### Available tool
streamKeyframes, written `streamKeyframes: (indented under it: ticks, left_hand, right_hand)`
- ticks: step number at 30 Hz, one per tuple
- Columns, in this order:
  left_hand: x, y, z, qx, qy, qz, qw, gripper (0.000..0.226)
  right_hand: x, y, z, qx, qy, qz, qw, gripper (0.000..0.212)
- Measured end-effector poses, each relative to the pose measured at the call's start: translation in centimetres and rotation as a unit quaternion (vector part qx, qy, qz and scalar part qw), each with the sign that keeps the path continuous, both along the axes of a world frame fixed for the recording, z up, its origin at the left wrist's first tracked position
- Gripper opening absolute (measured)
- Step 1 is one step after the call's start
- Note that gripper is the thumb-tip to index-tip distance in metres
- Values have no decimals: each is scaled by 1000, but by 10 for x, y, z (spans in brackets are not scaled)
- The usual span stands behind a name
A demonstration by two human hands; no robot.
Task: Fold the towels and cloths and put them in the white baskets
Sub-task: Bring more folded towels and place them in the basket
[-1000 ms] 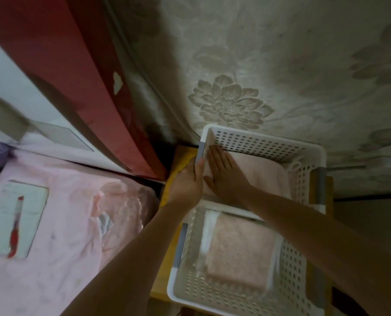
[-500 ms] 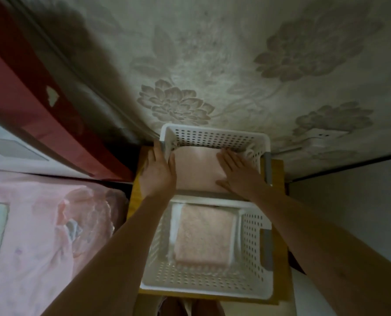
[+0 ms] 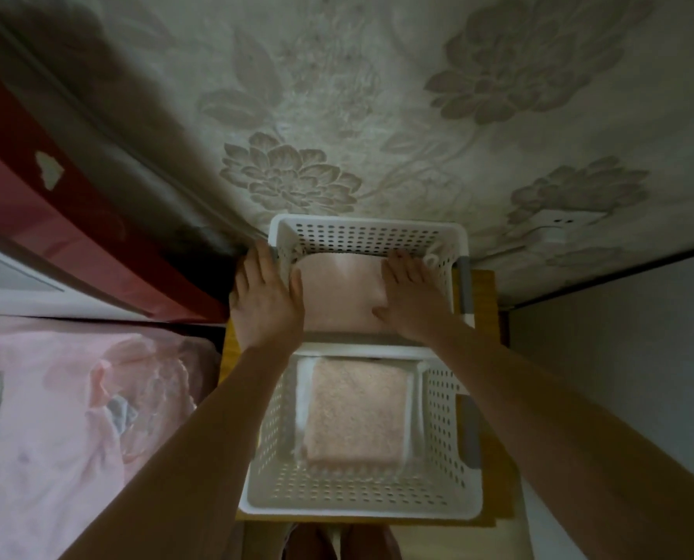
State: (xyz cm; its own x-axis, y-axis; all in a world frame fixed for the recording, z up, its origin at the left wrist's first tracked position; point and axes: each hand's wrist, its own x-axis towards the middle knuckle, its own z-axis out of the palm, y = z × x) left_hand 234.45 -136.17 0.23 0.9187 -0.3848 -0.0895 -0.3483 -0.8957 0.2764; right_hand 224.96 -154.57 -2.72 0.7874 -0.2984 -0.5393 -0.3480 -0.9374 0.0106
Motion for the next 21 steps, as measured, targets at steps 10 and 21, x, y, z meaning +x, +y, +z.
streamKeyframes:
  ticks: [10,21]
  left_hand:
    - [-3,-2,3,-11,17,-18,1000,65]
    - [0,-2,-1,-24,49,-16,998,66]
  right_hand:
    - [-12,-7,9,-131,66,26,989,59]
    - [-12,-14,-32,-250,181,117,944,92]
